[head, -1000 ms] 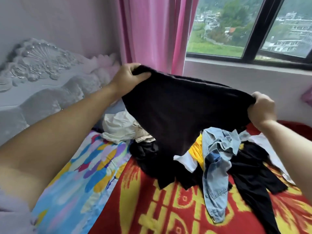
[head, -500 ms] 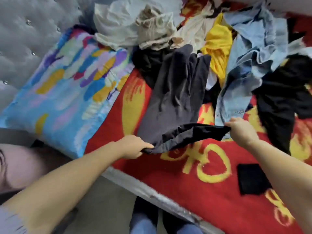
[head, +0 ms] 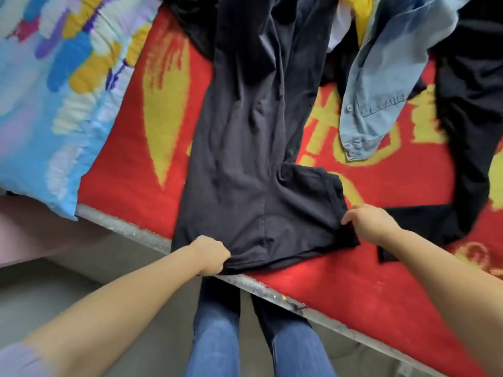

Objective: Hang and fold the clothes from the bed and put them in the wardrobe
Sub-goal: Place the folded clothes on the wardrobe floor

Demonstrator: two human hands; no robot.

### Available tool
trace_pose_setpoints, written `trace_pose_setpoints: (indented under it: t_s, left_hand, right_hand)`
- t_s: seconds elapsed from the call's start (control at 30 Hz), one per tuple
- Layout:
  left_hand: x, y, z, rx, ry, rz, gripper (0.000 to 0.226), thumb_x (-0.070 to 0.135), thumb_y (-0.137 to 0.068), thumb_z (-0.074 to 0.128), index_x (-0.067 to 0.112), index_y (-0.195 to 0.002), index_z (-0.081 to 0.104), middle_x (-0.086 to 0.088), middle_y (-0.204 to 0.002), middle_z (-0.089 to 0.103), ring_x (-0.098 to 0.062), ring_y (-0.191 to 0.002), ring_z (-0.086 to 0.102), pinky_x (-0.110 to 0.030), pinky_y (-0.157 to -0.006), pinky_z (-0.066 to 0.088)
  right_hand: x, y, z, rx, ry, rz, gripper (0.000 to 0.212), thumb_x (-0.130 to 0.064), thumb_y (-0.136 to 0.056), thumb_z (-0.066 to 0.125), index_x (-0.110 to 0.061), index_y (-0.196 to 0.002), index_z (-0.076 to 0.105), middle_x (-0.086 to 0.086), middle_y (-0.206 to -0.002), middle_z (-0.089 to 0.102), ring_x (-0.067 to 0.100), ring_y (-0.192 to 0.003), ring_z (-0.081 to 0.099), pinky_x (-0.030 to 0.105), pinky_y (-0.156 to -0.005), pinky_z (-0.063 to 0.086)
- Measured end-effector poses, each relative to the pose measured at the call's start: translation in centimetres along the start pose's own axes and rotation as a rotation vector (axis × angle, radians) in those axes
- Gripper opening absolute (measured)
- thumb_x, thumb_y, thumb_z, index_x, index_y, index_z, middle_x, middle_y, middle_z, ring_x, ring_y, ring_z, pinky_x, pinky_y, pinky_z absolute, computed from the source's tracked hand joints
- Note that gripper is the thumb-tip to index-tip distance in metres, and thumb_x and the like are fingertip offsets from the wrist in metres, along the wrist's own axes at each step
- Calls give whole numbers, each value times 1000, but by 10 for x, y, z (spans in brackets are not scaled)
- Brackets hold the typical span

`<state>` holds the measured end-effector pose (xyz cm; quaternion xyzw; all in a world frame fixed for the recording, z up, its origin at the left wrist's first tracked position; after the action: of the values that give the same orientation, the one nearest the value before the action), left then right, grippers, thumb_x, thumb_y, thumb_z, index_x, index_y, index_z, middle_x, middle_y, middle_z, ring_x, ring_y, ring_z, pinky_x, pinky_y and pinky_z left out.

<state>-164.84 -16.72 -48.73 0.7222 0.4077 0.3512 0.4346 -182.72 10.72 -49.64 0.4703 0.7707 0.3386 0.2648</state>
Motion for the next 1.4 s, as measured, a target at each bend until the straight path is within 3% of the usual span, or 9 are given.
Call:
trace_pose_setpoints:
  t_s: [0.13,0.3,0.5,0.6,0.7,0.9,1.1,1.27,1.4]
  left_hand:
    - [35,-22,-83,389,179,41,29,33,-97,41,14,-117,47,-7,-112,57,-28,-104,55,-39,-76,43]
    - [98,-76,-107,469,176,-65,54,39,-93,50,10,-135,32,-10,-120,44,-27,-109,45,-40,-78,42]
    - [85,-79,-119,625,197,-84,20,9,-88,51,14,-107,48,-3,-100,53,-21,-85,58,-32,-54,36]
    - [96,-54,-129,728,135,41,21,21,-68,77,20,-80,60,5,-71,54,-11,-52,55,-24,-35,31]
    - [101,-43,-133,783,167,82,23,24,-64,81,21,-71,60,7,-64,52,-10,-45,51,-22,-31,30]
    - [105,-48,-129,721,340,155,12,16,-96,45,10,-100,54,-6,-89,52,-25,-68,54,-35,-47,39]
    - [126,-37,-126,794,407,342,9,16,-93,54,8,-93,57,-9,-84,54,-27,-65,57,-38,-47,48]
    - [89,-76,-110,356,745,217,19,32,-98,44,15,-101,52,-5,-102,59,-26,-94,56,-39,-81,45]
    - [-23,-65,-184,587,946,-6,20,22,-97,42,9,-88,54,-8,-91,66,-31,-88,58,-41,-81,46]
  right_hand:
    - [9,-29,-59,357,-519,91,31,-10,-91,51,-13,-120,61,12,-112,63,32,-103,59,38,-89,46]
    - [-16,-75,-60,241,-577,70,41,-32,-91,61,-16,-128,54,13,-110,58,29,-107,52,32,-84,38]
    - [-9,-74,-60,211,-937,66,10,-20,-90,63,-19,-95,55,-3,-77,49,15,-63,43,25,-54,33]
    - [-11,-60,-64,200,-991,18,5,-11,-93,55,-15,-95,54,7,-77,52,19,-66,45,29,-63,40]
    - [-16,-56,-68,194,-877,17,8,-12,-97,46,-13,-104,49,4,-83,51,21,-73,45,35,-71,41]
    - [-12,-44,-77,276,-728,40,14,-15,-102,35,-5,-111,39,10,-93,49,23,-71,46,31,-59,28]
    - [13,-26,-59,276,-715,131,3,-17,-102,34,-15,-104,35,6,-84,50,12,-63,45,28,-51,29]
    - [20,-43,-50,244,-467,245,20,-19,-99,34,-10,-116,41,17,-102,61,35,-83,56,39,-66,40]
    - [8,-78,-131,433,-584,206,28,-11,-94,37,-8,-119,49,17,-106,63,32,-87,58,41,-74,47]
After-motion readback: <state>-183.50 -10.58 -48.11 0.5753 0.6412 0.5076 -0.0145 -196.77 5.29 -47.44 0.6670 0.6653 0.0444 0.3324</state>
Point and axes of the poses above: each hand's wrist, its own y-axis away from the middle knuckle, its own z-axis out of the palm, x = y × z, the point moved 10 cm from there along -y, towards the middle knuckle
